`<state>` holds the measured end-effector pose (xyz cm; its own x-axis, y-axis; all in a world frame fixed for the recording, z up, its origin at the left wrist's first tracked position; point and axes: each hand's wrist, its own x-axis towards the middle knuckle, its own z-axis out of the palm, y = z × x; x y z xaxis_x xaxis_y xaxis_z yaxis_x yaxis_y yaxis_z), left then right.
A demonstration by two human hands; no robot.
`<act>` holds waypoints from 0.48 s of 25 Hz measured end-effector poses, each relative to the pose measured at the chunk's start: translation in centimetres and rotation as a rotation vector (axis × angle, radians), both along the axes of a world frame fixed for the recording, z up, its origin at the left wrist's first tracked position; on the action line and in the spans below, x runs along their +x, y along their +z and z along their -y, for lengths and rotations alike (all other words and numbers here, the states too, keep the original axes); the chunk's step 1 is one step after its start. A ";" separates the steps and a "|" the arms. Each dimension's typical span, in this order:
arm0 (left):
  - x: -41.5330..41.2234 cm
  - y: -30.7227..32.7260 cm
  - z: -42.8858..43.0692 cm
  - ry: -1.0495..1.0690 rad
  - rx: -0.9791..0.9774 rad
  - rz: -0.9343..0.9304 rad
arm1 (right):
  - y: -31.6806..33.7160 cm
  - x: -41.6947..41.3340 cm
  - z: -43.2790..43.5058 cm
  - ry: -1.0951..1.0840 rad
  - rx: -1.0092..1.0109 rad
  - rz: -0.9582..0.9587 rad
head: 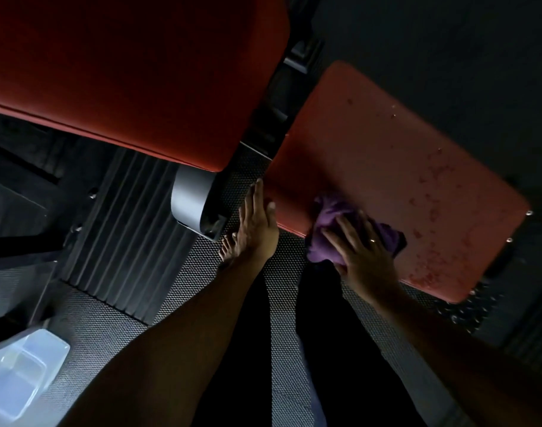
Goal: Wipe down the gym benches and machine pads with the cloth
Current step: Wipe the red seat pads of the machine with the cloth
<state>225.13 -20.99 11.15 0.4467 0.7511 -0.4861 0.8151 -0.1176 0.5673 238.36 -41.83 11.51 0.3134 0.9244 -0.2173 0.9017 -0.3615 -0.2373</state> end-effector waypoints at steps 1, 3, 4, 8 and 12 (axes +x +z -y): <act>0.3 0.0 0.3 0.022 -0.003 -0.011 | 0.3 0.4 0.7 -0.066 -0.002 -0.001; 0.9 0.2 0.9 0.052 0.001 -0.038 | 0.5 -0.4 -1.2 -0.128 -0.003 -0.031; 1.0 0.2 1.0 0.059 0.004 -0.043 | 0.3 -1.3 -3.4 -0.116 0.014 -0.060; 0.9 0.0 0.6 0.040 0.029 -0.026 | -0.6 -2.2 -11.1 0.013 0.089 -0.183; 1.3 -0.2 0.5 0.055 0.063 -0.047 | -0.1 2.8 -5.7 0.161 0.073 -0.124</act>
<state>226.48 -21.52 11.00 0.3817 0.8035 -0.4567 0.8470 -0.1062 0.5210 241.12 -36.13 11.45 0.1356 0.9751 -0.1756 0.9085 -0.1931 -0.3705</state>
